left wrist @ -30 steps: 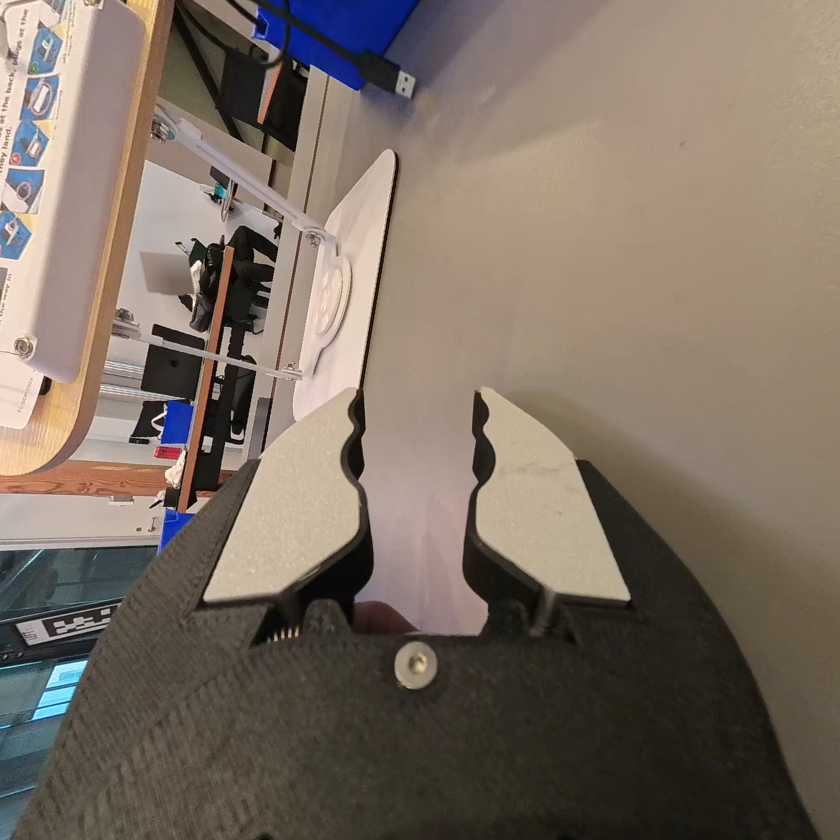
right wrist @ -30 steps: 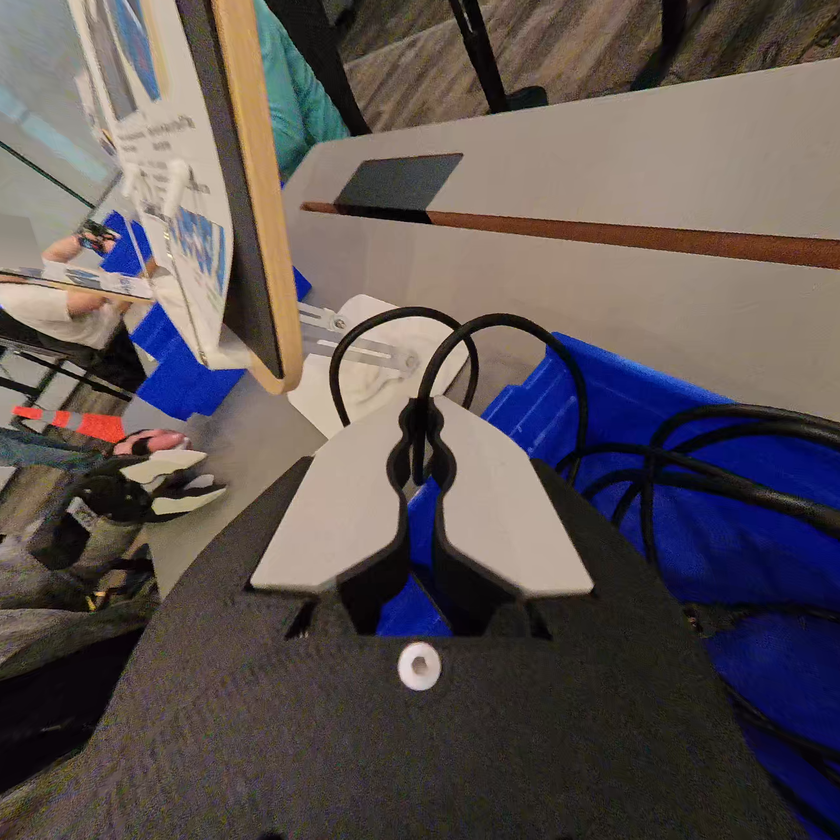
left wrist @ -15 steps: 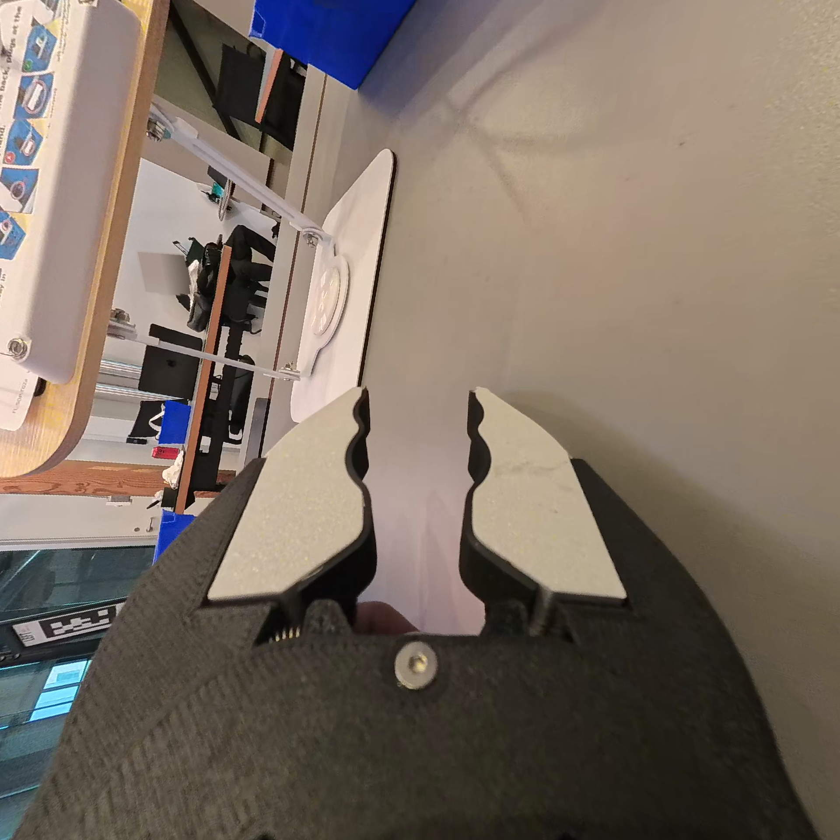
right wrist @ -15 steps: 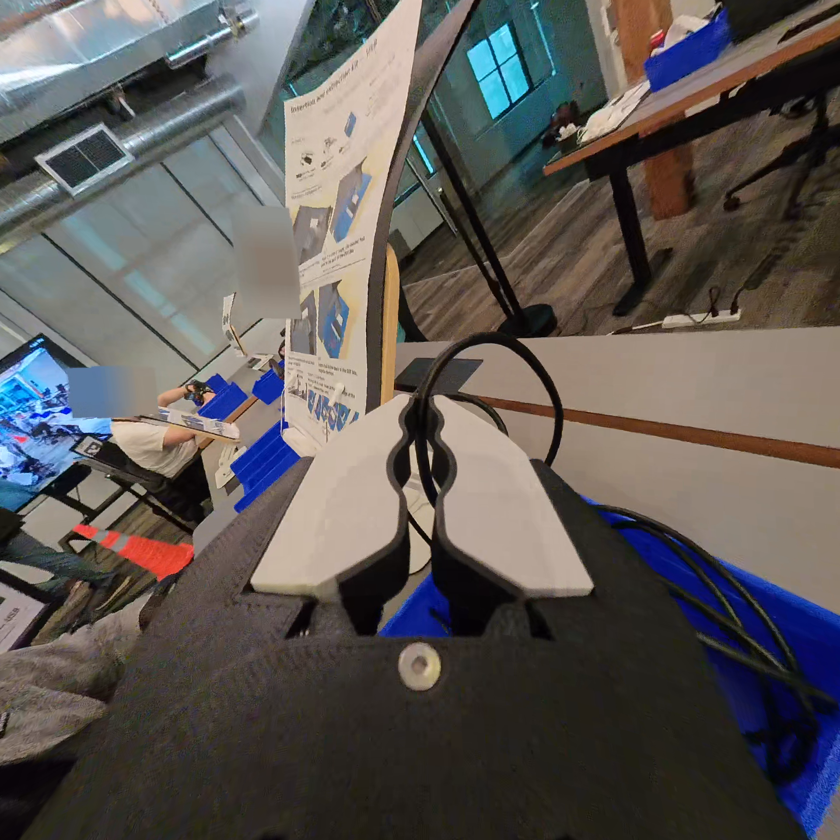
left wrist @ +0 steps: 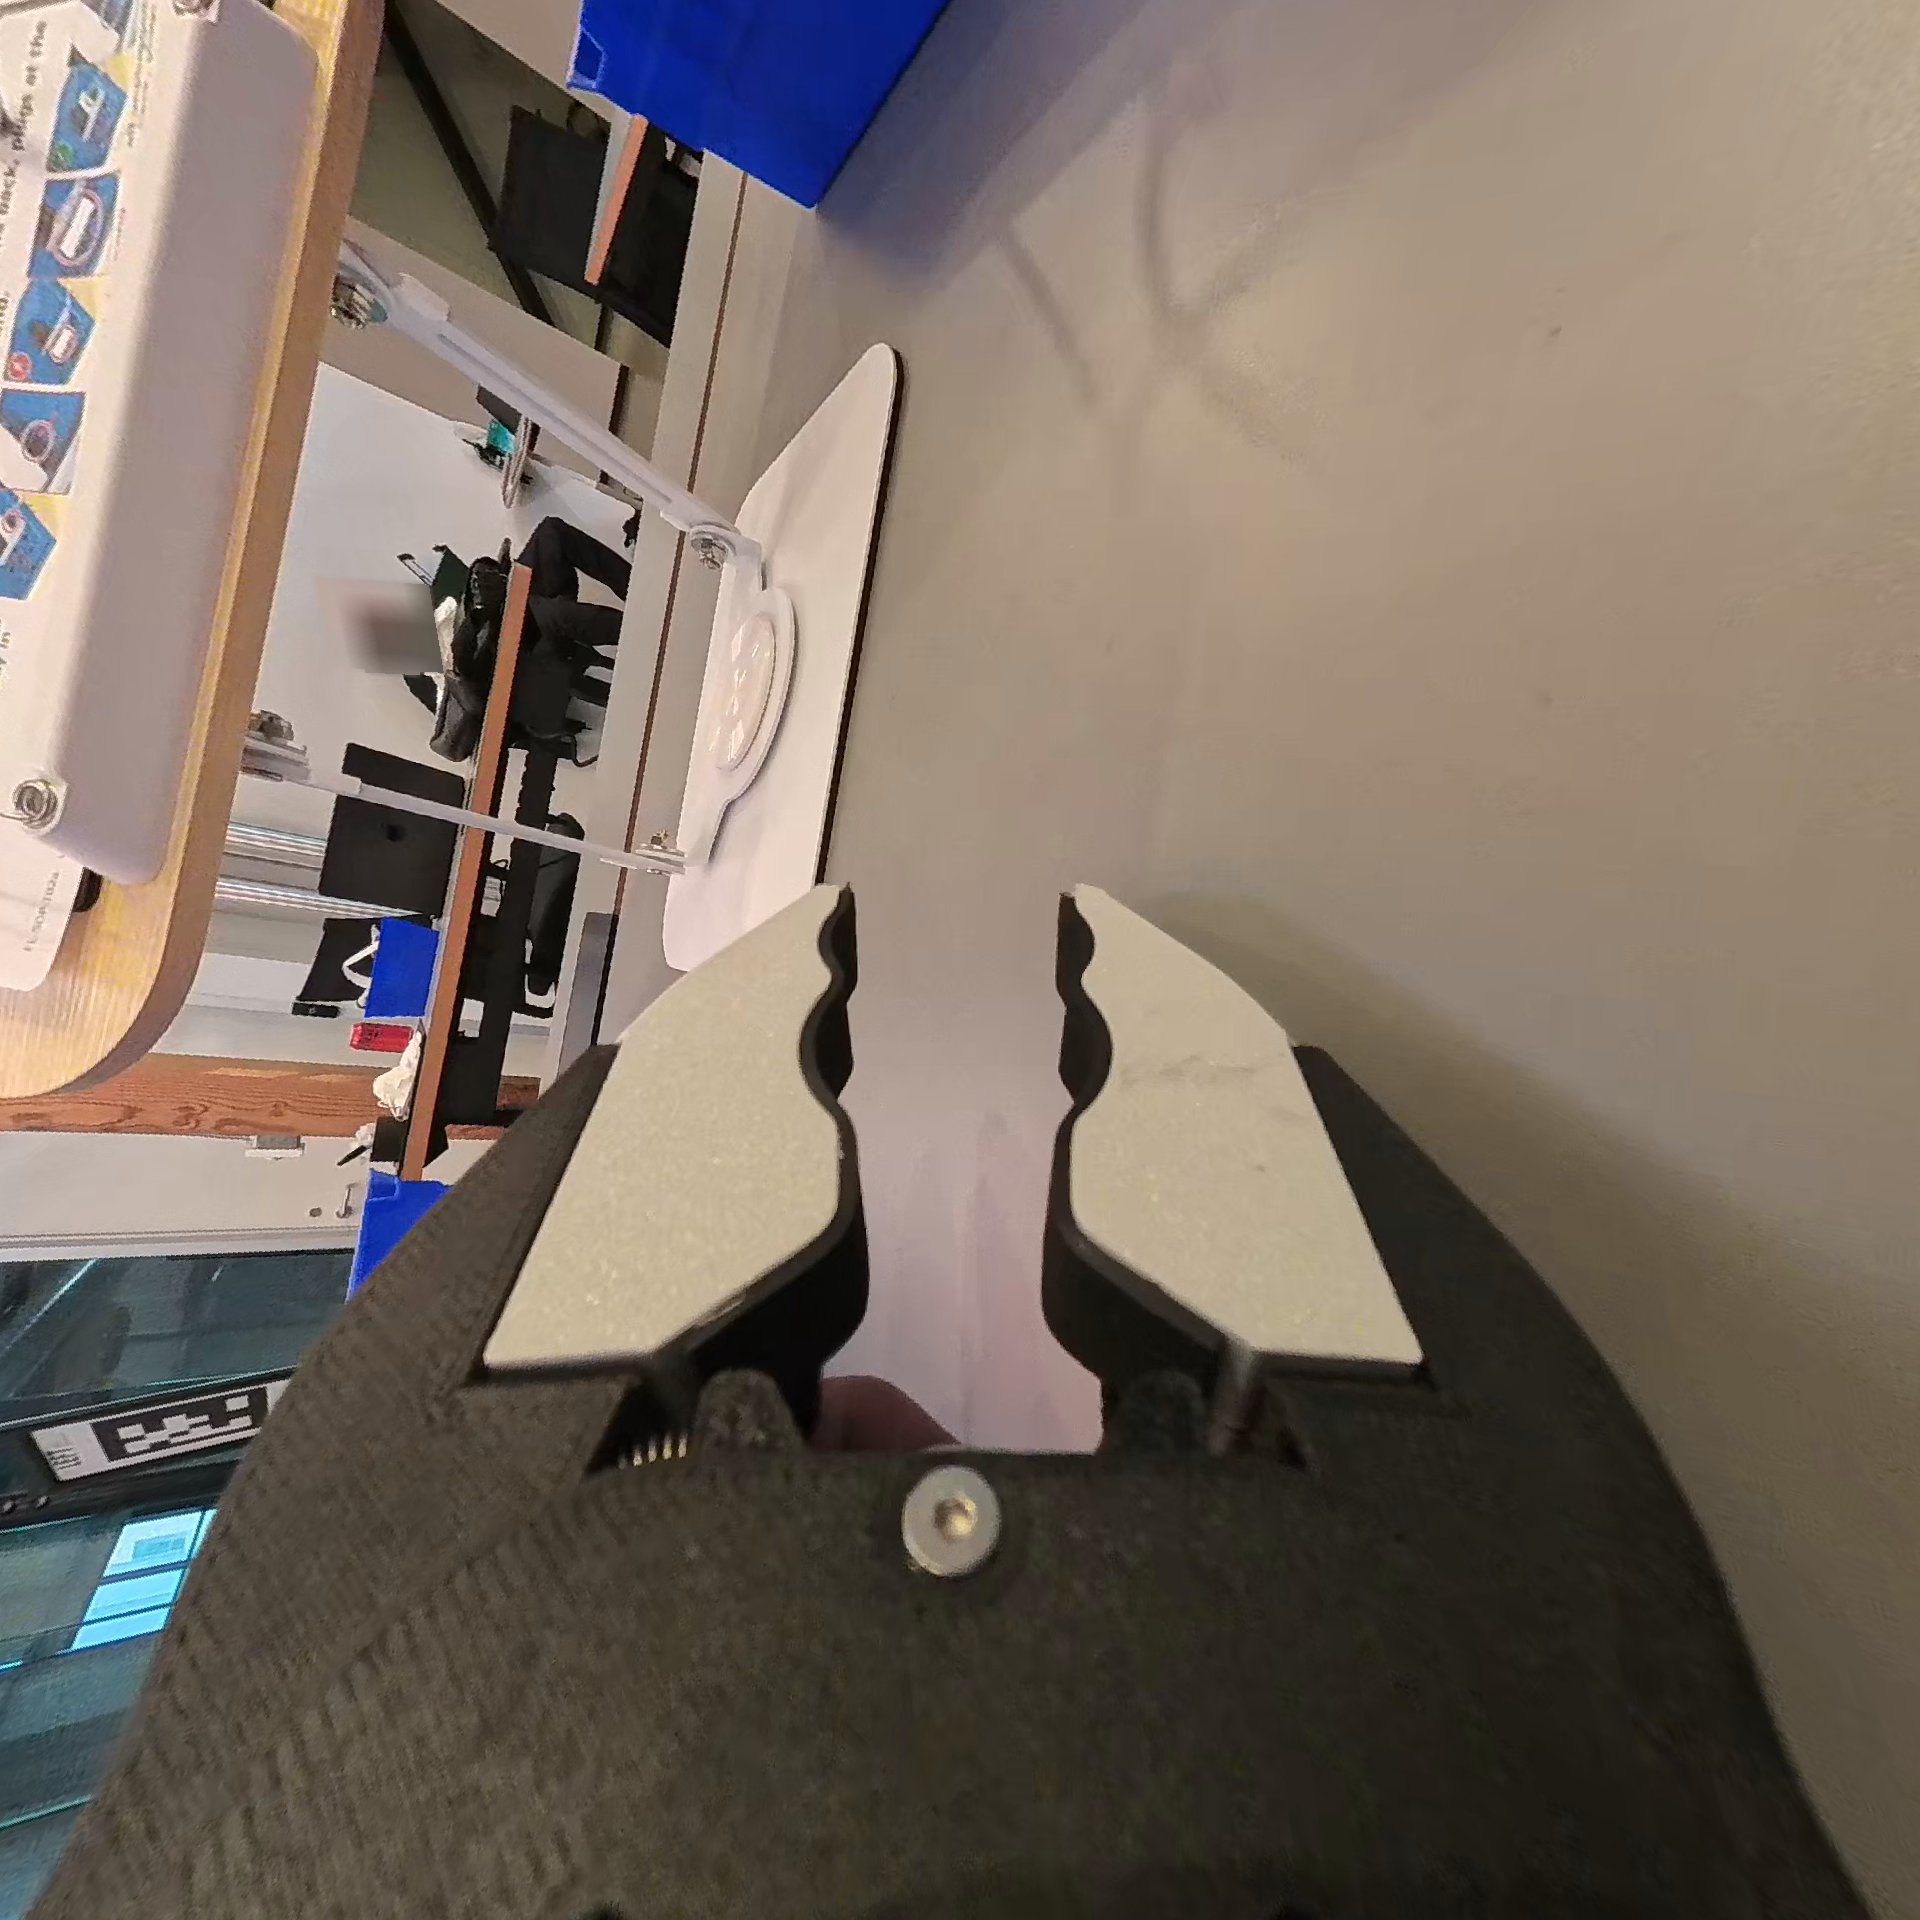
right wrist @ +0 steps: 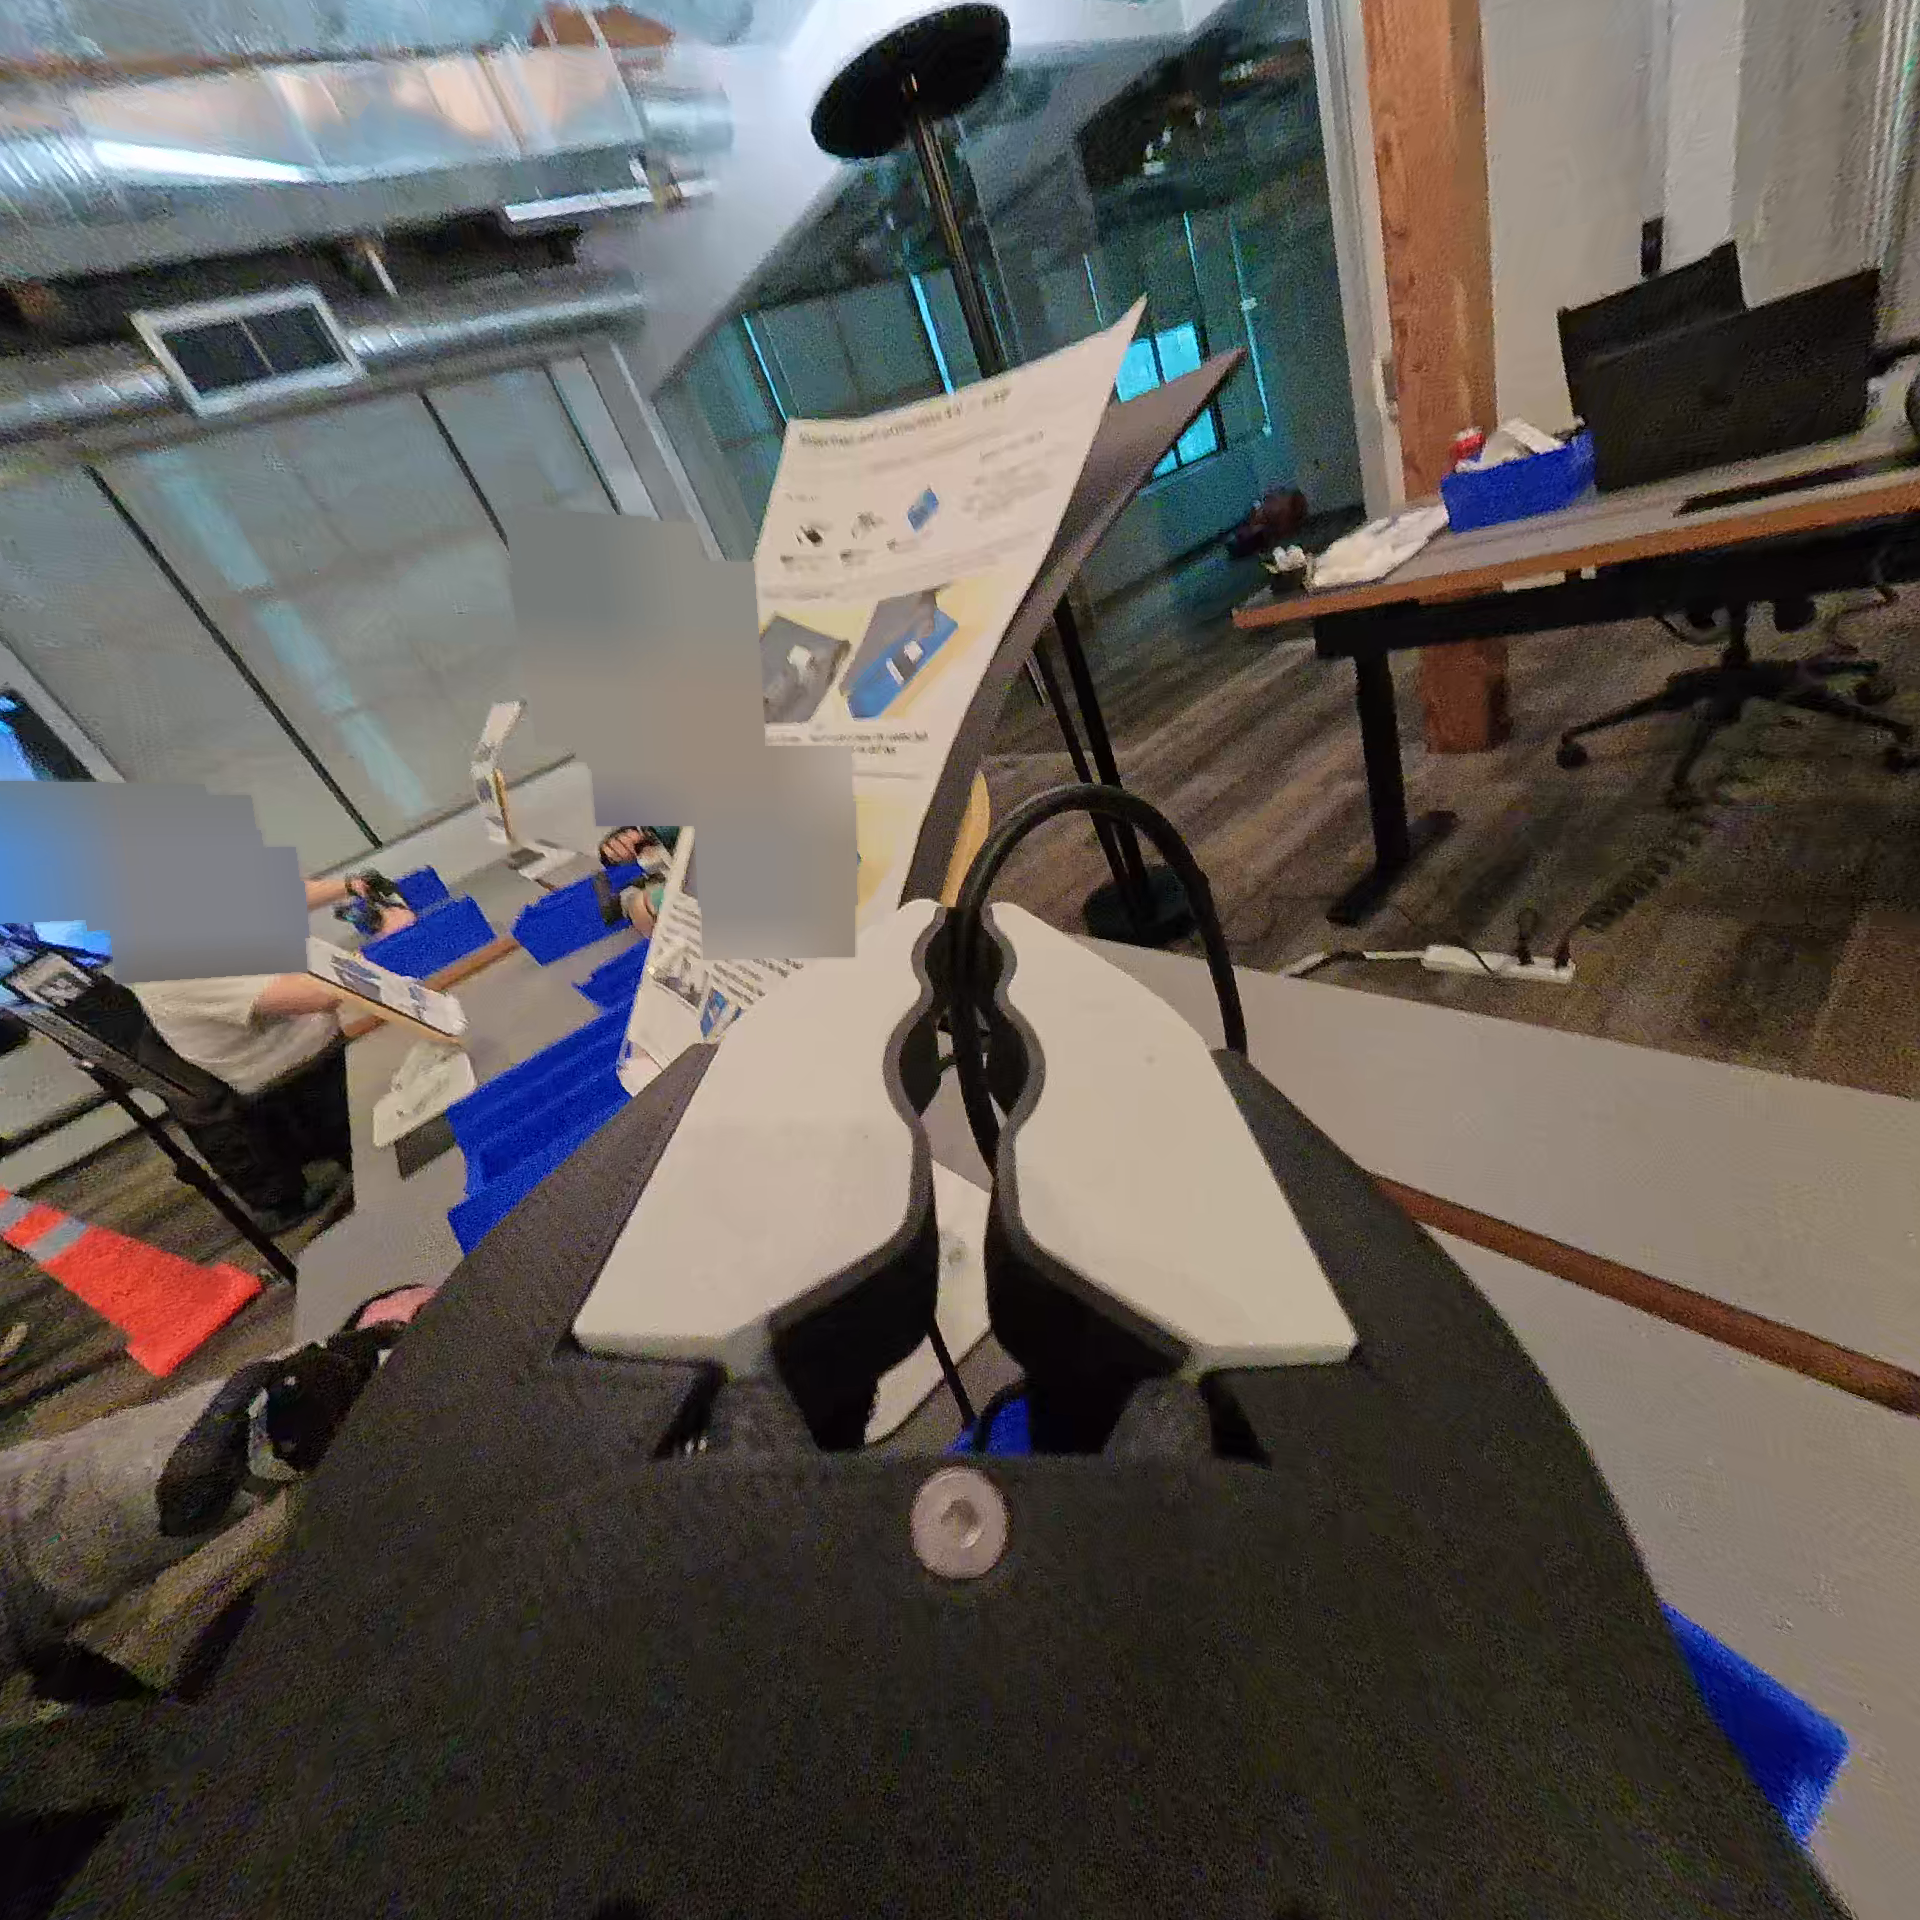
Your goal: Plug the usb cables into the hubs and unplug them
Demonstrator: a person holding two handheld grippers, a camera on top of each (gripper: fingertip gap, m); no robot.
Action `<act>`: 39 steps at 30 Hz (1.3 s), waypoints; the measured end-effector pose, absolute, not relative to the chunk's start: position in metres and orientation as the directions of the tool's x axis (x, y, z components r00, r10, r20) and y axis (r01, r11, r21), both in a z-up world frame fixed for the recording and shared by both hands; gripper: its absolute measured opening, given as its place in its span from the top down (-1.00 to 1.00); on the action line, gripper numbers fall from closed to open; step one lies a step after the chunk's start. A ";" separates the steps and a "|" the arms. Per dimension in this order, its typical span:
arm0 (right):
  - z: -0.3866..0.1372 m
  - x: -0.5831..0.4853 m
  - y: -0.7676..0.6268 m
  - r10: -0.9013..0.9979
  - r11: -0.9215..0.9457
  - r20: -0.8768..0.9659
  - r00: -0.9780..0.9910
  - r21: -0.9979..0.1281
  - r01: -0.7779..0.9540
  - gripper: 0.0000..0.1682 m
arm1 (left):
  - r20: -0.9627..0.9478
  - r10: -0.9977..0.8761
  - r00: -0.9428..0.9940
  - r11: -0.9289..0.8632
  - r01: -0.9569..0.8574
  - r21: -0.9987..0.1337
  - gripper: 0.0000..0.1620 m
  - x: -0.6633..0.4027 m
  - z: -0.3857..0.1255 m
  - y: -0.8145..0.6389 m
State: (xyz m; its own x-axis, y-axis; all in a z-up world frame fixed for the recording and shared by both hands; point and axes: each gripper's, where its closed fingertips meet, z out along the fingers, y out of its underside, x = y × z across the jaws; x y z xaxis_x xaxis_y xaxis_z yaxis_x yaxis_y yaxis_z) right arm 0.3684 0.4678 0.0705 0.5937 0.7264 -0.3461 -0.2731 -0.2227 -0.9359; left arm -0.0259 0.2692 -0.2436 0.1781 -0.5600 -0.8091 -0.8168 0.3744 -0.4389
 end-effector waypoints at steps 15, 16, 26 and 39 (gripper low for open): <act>-0.152 0.429 0.429 0.527 -0.666 0.030 0.849 -0.606 0.435 0.94 | -0.812 -0.559 0.168 0.380 -0.818 -0.431 0.58 -0.027 -0.244 0.268; -0.165 0.437 0.427 0.523 -0.693 0.117 0.844 -0.517 0.502 0.94 | -0.812 -0.559 0.165 0.382 -0.818 -0.430 0.58 -0.026 -0.245 0.267; -0.120 0.422 0.422 0.595 -0.623 0.324 0.735 -0.392 0.677 0.05 | -0.814 -0.558 0.163 0.385 -0.818 -0.428 0.61 -0.026 -0.245 0.266; -0.094 0.295 0.444 0.677 0.084 0.732 0.076 -0.179 0.980 0.39 | -0.810 -0.563 0.165 0.386 -0.814 -0.434 0.61 -0.025 -0.245 0.264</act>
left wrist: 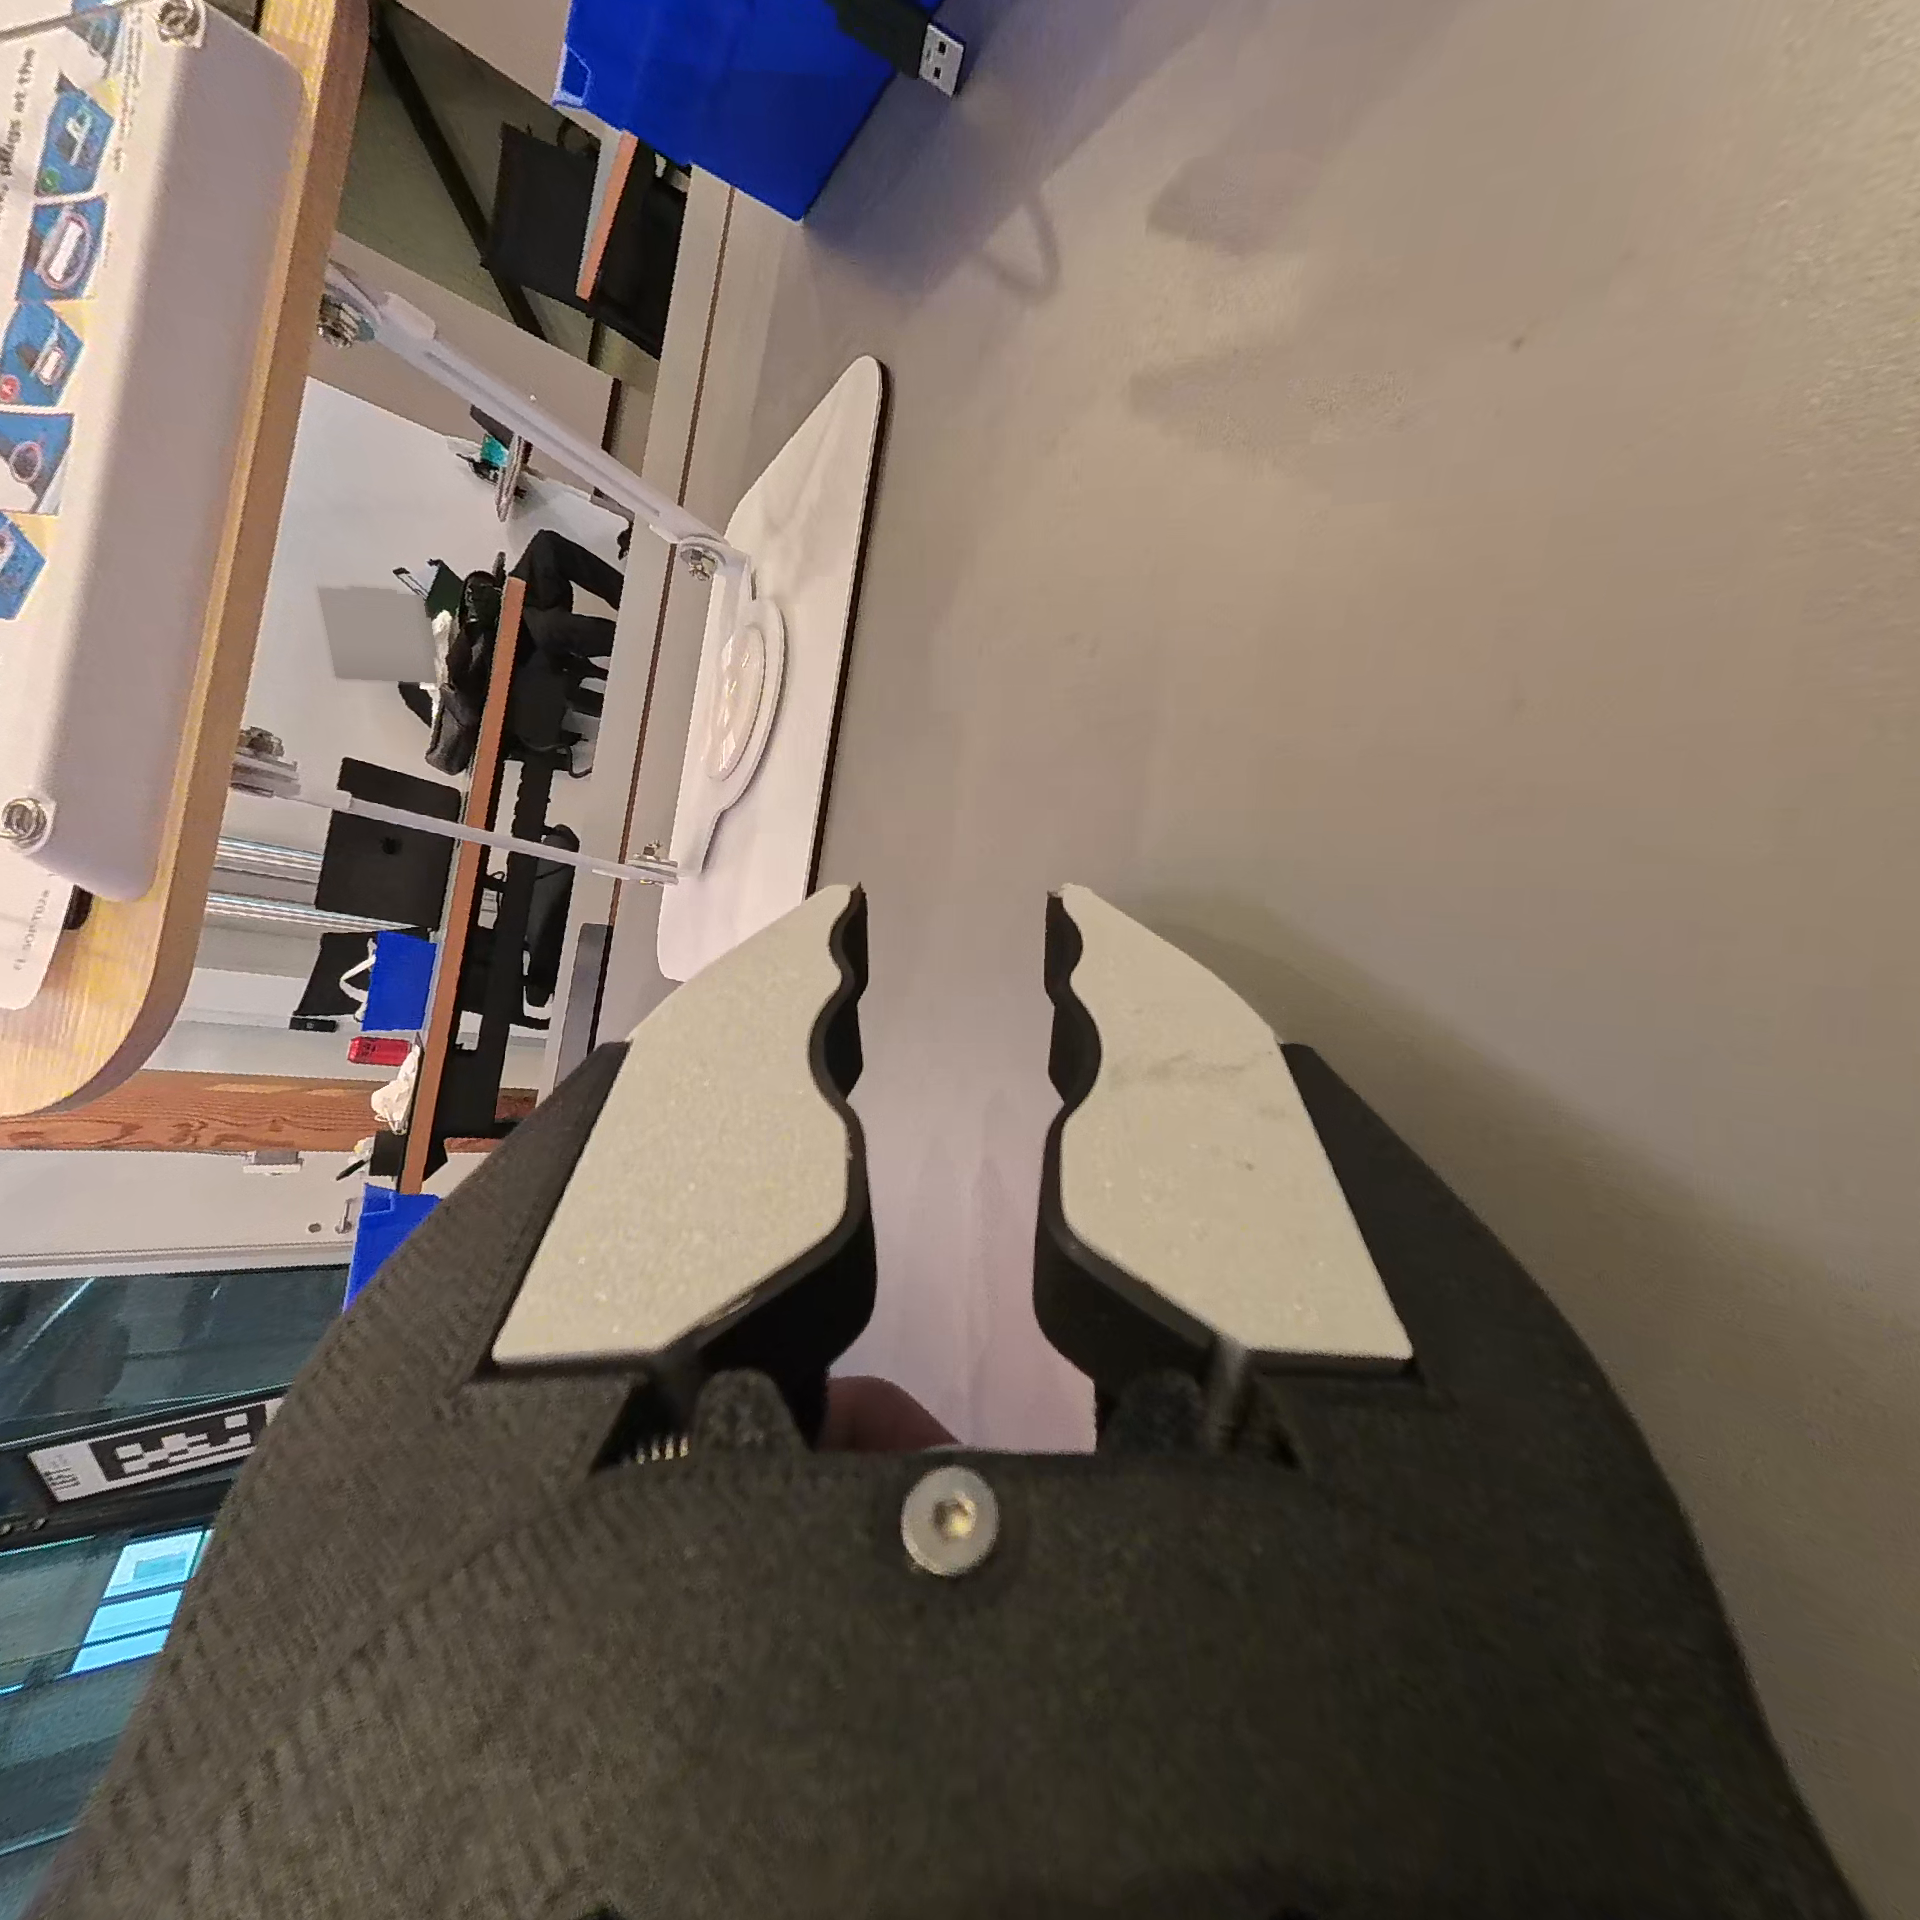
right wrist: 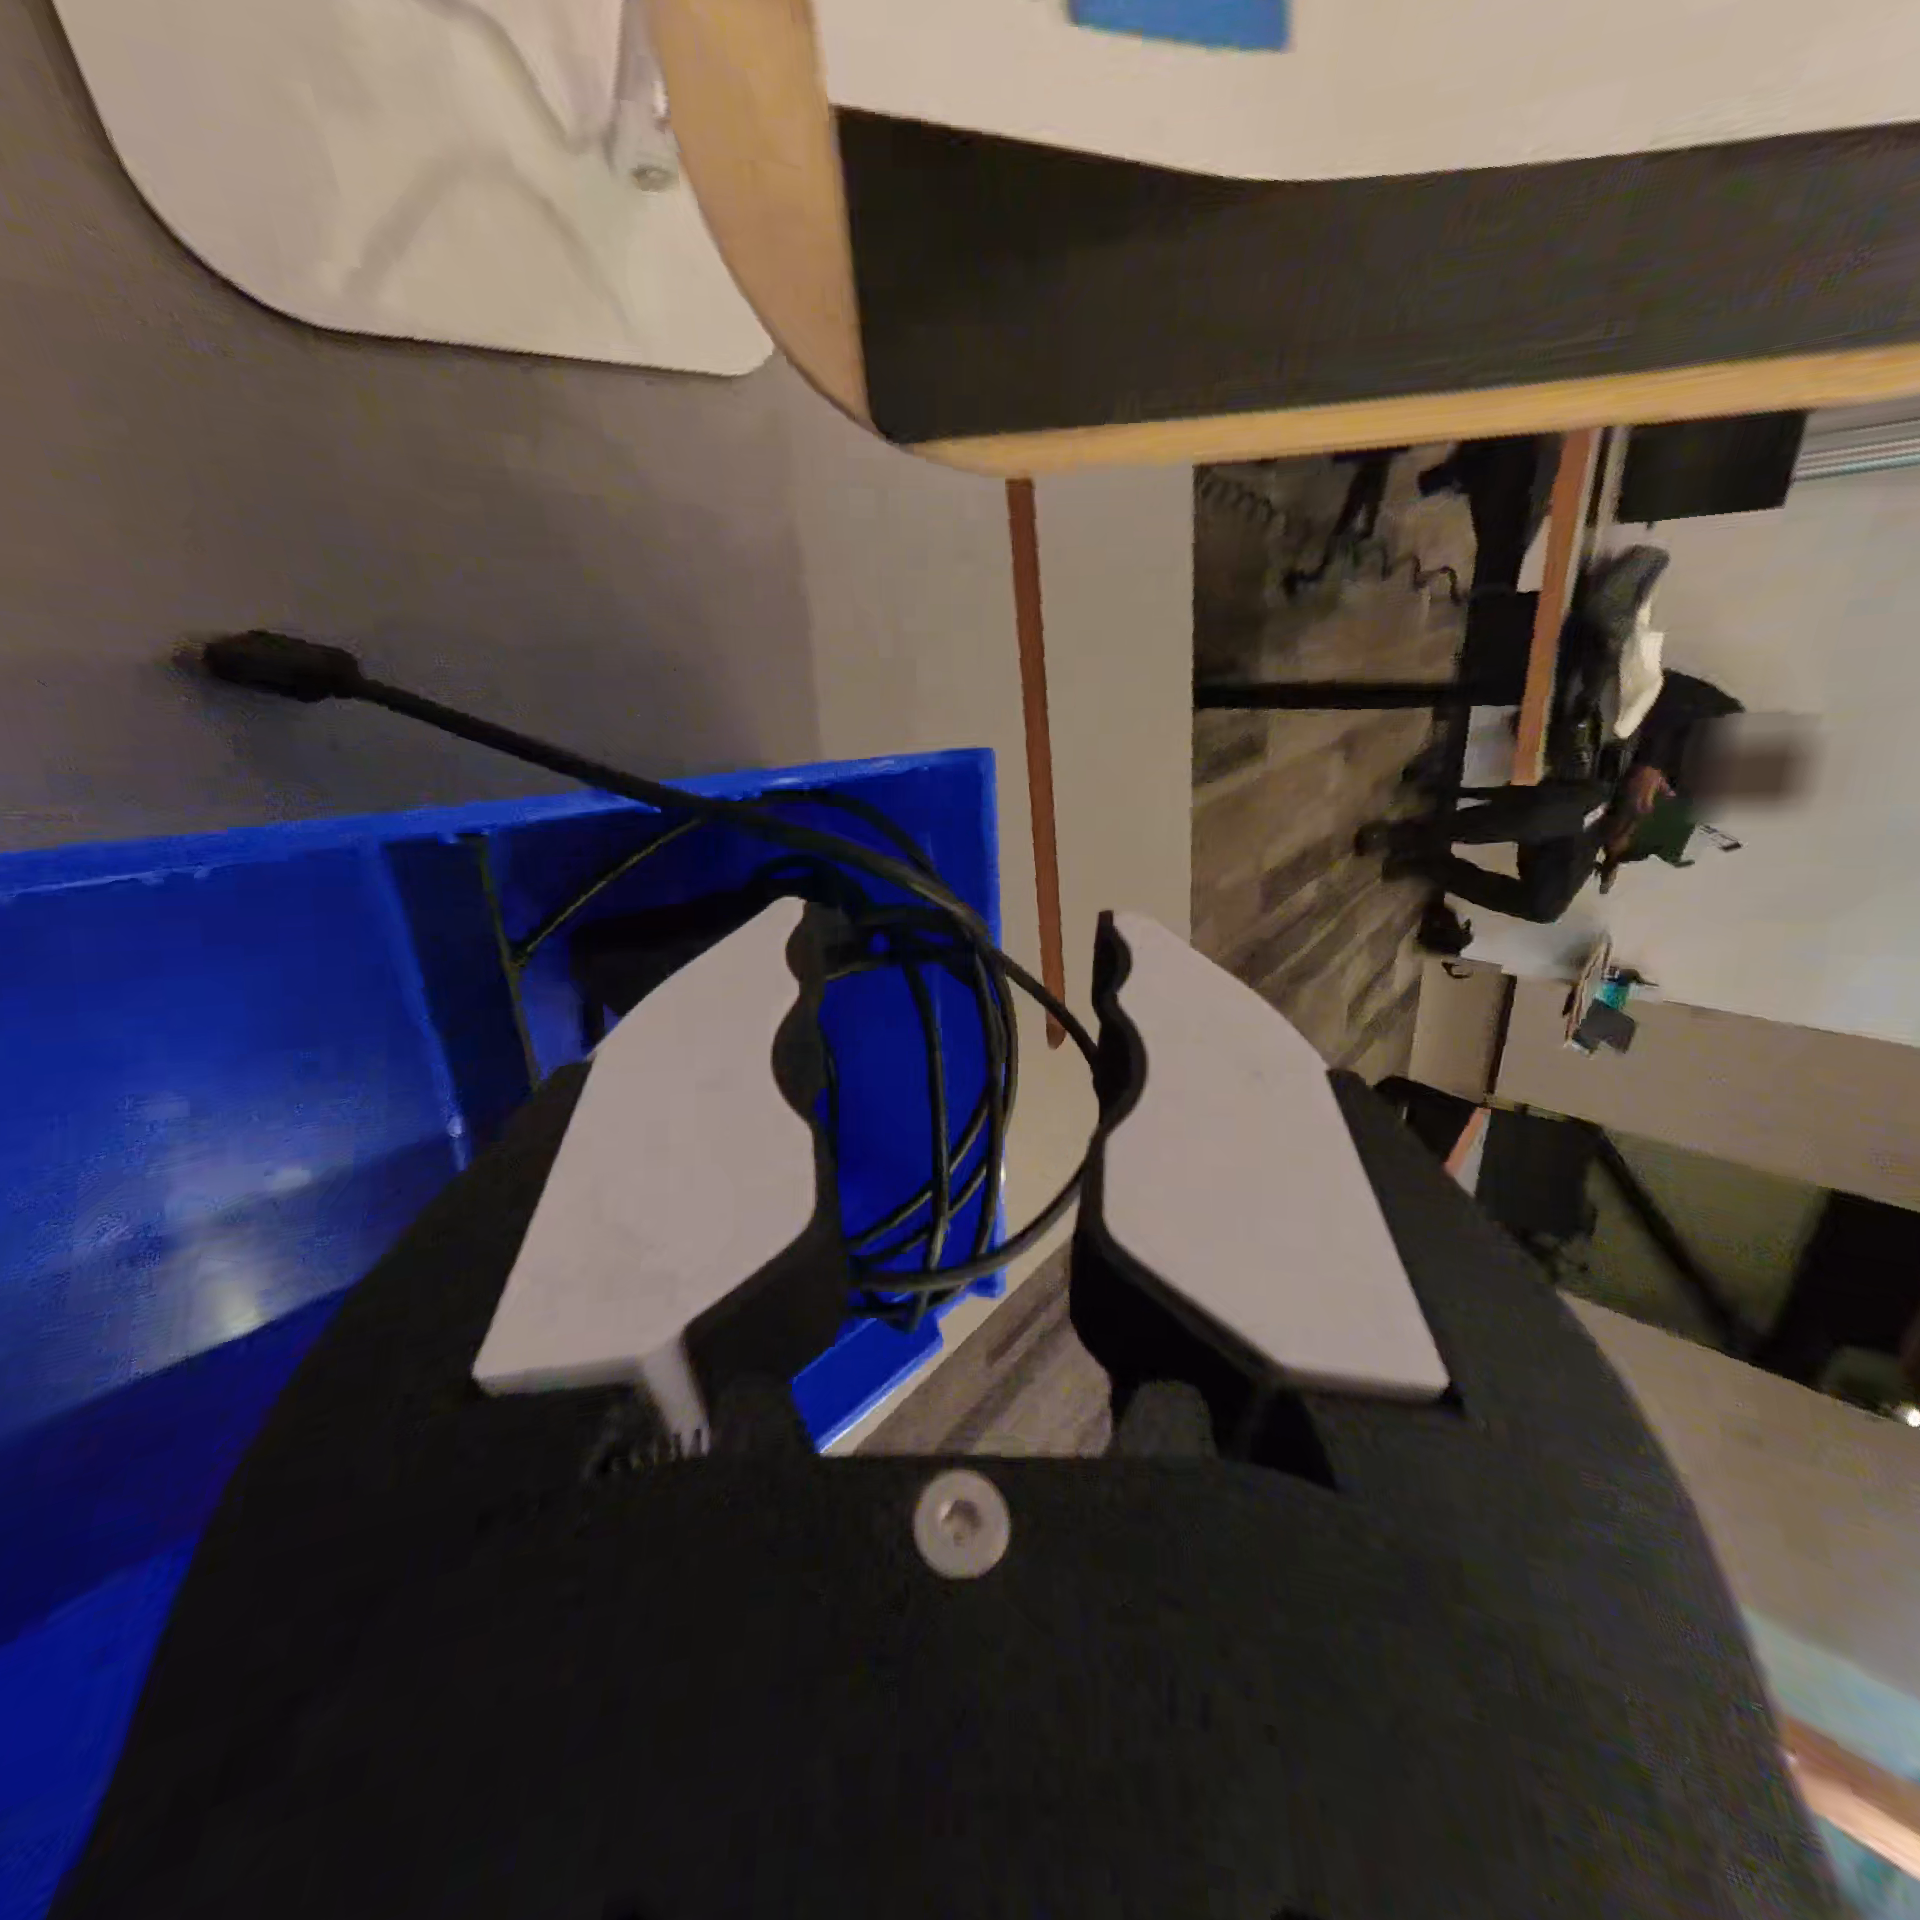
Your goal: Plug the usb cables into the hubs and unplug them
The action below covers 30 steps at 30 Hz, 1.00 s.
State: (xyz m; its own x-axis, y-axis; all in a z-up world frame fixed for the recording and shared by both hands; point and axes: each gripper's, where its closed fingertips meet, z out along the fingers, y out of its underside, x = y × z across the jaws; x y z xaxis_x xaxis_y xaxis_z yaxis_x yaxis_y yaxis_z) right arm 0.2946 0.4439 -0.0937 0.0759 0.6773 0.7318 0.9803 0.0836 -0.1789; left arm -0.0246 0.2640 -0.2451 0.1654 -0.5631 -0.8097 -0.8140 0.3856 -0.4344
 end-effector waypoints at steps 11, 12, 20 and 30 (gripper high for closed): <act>-0.089 0.297 0.477 0.675 0.046 0.704 0.219 -0.337 0.940 0.94 | -0.811 -0.562 0.162 0.390 -0.813 -0.433 0.61 -0.024 -0.245 0.263; -0.073 0.305 0.474 0.654 0.041 0.707 0.267 -0.386 0.922 0.95 | -0.811 -0.562 0.161 0.390 -0.813 -0.432 0.61 -0.024 -0.245 0.263; -0.077 0.422 0.464 0.532 -0.279 0.778 0.335 -0.213 0.936 0.95 | -0.812 -0.562 0.158 0.390 -0.816 -0.428 0.61 -0.023 -0.245 0.263; -0.084 0.457 0.482 0.401 -0.387 0.876 0.270 -0.105 0.916 0.96 | -0.816 -0.555 0.160 0.390 -0.817 -0.426 0.62 -0.024 -0.245 0.263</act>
